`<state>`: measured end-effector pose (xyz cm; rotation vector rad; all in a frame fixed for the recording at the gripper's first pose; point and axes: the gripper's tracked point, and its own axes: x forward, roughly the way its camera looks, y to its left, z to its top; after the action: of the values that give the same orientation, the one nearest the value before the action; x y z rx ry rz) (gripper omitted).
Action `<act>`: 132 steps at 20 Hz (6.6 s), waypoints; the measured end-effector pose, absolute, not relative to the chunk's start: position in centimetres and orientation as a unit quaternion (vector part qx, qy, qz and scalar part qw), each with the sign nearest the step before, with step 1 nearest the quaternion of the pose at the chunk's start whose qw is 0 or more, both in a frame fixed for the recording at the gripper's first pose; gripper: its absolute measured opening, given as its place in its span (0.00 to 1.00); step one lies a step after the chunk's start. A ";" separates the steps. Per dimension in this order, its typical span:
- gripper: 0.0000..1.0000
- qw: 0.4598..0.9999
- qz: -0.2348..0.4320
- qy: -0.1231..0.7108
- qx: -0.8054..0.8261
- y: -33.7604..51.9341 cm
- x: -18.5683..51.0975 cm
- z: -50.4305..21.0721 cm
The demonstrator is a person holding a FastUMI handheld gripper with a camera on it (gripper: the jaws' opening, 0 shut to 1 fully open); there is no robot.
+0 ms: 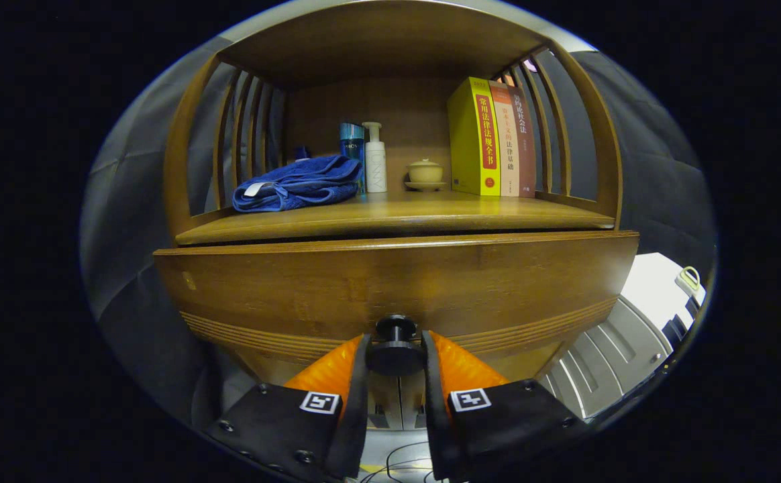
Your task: Pull open the drawer, take out the items inside it, and place them on the countertop above the cabinet.
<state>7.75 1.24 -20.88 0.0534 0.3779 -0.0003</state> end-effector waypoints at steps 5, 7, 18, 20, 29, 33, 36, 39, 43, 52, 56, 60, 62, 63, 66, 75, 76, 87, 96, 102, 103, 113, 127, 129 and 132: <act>0.46 0.979 0.002 0.200 0.029 1.3 3.1 -20.7; 0.46 0.978 0.006 0.209 0.026 1.3 1.6 -20.7; 0.46 0.968 0.005 0.249 0.028 1.7 -4.9 -21.8; 0.46 0.967 0.006 0.253 0.028 1.6 -5.9 -21.8; 0.46 0.964 0.001 0.264 0.019 1.2 -7.8 -21.9; 0.73 0.965 0.015 0.258 0.032 1.4 -8.1 -21.7; 0.94 0.970 0.024 0.238 0.033 1.5 -7.7 -19.7; 0.98 0.974 0.027 0.222 0.031 1.8 -7.9 -17.7; 0.98 0.978 0.028 0.202 0.031 1.7 -7.6 -14.5; 0.98 0.983 0.048 0.179 -0.004 1.1 2.3 -6.8; 0.98 0.966 0.050 0.253 0.004 1.4 7.1 -8.9; 0.98 0.939 0.049 0.341 0.004 2.1 9.7 -13.3; 0.98 0.919 0.044 0.390 0.030 2.2 10.4 -15.8; 0.98 0.908 0.037 0.417 0.032 2.0 10.7 -17.2; 0.98 0.871 0.027 0.489 0.038 1.9 10.3 -20.4; 0.90 0.815 0.010 0.579 0.028 1.4 9.2 -22.5; 0.89 0.812 0.009 0.584 0.026 1.4 9.3 -22.7; 0.55 0.845 0.030 0.534 0.022 5.1 12.5 -14.8; 0.55 0.873 0.073 0.477 0.066 7.6 10.7 -9.1; 0.55 0.909 0.077 0.402 0.075 7.6 12.4 -3.1; 0.55 0.915 0.076 0.388 0.076 7.5 12.9 -2.0; 0.54 0.948 0.052 0.309 0.051 5.7 18.9 2.1; 0.55 0.952 0.017 0.302 0.037 4.4 27.3 -1.7; 0.55 0.949 0.013 0.311 0.038 4.4 27.5 -2.5; 0.55 0.946 0.009 0.322 0.041 4.4 27.8 -3.6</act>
<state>27.82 4.38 -3.62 0.0839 0.6565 0.0183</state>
